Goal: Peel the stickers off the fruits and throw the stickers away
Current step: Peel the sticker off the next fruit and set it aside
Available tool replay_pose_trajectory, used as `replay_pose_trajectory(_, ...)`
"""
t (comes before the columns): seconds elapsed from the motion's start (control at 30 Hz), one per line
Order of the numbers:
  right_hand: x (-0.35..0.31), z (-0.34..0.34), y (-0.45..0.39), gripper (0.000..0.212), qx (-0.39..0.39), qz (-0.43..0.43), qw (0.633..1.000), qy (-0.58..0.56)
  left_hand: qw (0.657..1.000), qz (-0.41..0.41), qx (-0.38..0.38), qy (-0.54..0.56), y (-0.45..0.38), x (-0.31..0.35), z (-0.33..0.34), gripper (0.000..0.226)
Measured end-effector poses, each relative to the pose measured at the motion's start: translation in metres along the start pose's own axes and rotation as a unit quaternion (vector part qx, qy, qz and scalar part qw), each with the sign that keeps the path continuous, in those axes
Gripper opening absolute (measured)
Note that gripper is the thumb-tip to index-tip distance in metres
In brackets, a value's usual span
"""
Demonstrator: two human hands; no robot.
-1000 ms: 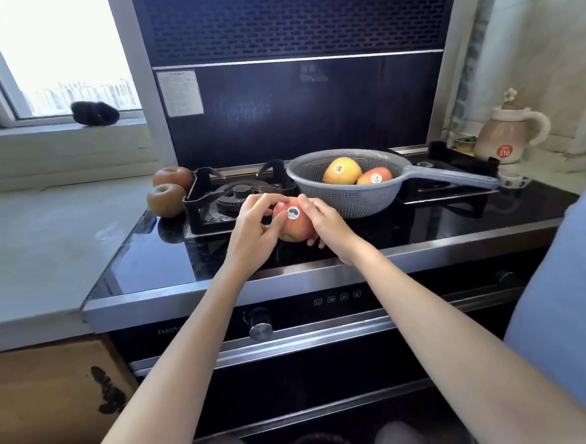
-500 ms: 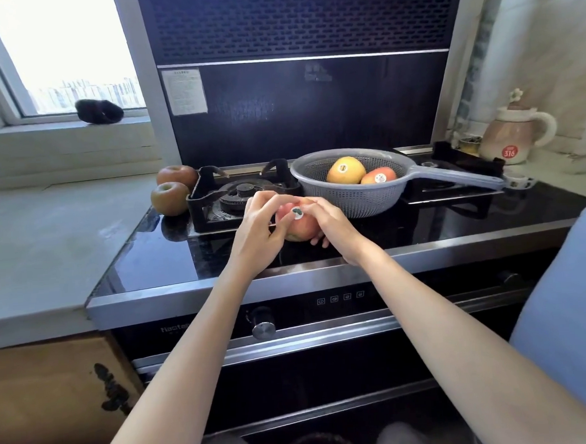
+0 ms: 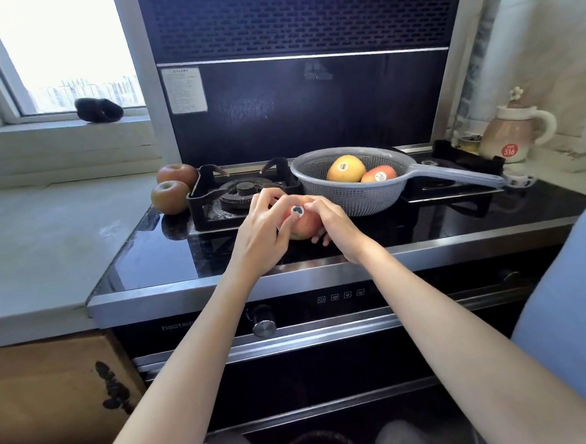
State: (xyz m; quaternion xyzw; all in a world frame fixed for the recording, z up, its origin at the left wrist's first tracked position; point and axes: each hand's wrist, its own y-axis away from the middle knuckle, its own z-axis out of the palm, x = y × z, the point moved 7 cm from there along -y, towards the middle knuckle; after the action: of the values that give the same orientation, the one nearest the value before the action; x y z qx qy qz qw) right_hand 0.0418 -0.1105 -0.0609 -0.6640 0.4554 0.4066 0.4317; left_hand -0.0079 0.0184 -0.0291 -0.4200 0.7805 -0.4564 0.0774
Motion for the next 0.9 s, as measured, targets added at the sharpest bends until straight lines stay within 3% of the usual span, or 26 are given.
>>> replay_pose_trajectory(0.9, -0.004, -0.0012, 0.0037, 0.031, 0.014, 0.009, 1.0, -0.01, 0.999, -0.02, 0.0, 0.028, 0.0005, 0.0002, -0.0023, 0.019)
